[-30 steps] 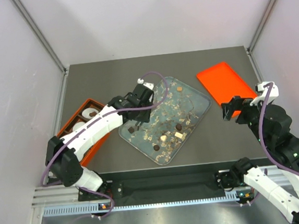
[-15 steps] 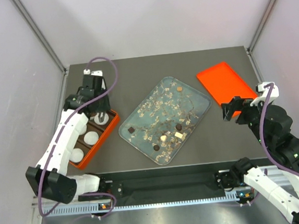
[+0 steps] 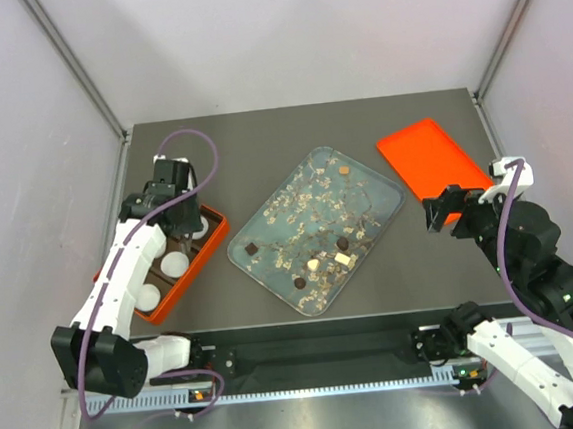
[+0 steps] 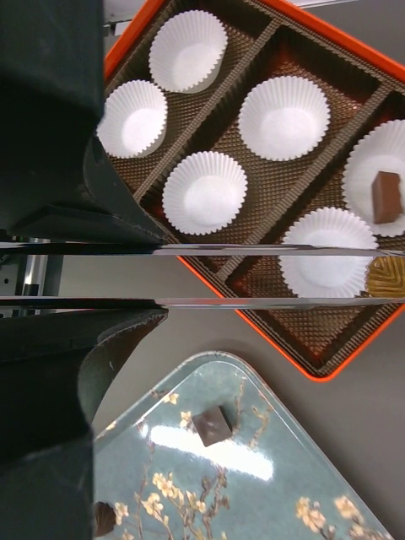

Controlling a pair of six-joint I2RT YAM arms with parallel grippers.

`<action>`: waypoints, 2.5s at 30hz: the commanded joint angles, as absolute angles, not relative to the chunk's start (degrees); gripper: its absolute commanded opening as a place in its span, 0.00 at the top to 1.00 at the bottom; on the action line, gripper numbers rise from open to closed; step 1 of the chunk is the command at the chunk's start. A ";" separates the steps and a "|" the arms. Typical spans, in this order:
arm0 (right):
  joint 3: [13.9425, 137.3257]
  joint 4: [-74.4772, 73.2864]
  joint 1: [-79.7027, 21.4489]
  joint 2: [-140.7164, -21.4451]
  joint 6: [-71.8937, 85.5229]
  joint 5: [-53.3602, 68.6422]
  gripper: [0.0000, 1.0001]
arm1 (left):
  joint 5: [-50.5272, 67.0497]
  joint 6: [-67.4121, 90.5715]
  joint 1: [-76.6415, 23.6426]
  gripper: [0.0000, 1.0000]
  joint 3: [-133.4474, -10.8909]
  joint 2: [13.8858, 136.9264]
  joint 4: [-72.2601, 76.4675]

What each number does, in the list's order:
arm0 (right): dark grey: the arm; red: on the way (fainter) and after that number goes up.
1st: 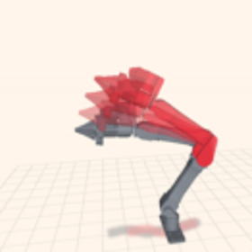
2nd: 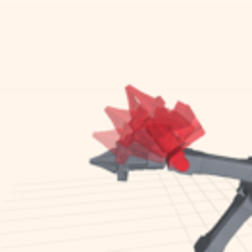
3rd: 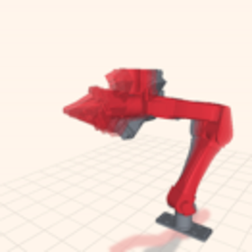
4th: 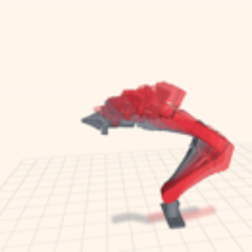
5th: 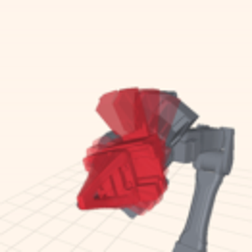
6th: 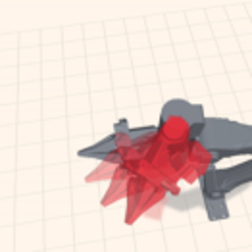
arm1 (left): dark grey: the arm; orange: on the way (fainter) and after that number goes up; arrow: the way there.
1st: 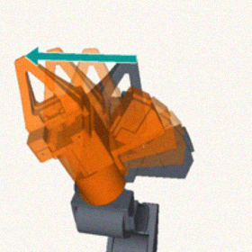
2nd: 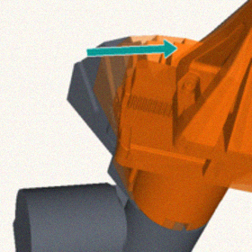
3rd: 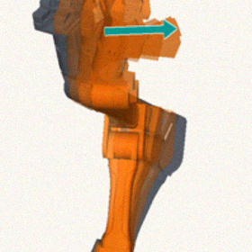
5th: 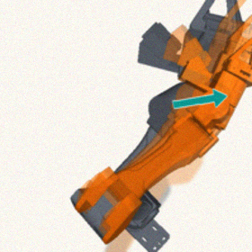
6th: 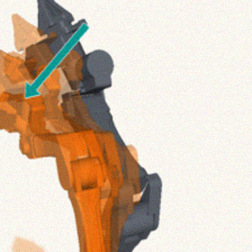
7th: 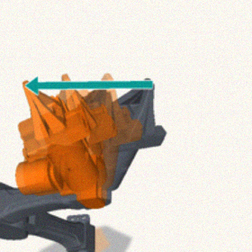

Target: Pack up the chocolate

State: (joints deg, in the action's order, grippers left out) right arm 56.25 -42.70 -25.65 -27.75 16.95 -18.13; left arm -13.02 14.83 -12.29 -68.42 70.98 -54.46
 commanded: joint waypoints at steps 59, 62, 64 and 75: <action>57.22 -41.13 -25.93 -27.77 18.11 -16.79 0.00 | 3.34 15.46 -23.71 0.59 -74.18 68.29 -49.84; 57.30 -41.40 -25.84 -28.04 17.84 -17.58 0.00 | 1.58 17.65 -32.15 0.59 -74.09 70.22 -47.47; 57.30 -41.49 -25.93 -28.21 17.84 -17.93 0.00 | 1.23 18.72 -37.93 0.60 -73.57 71.97 -46.06; 57.48 -41.57 -25.93 -29.18 18.19 -17.93 0.00 | -3.25 23.38 -54.75 0.55 -68.74 77.96 -39.38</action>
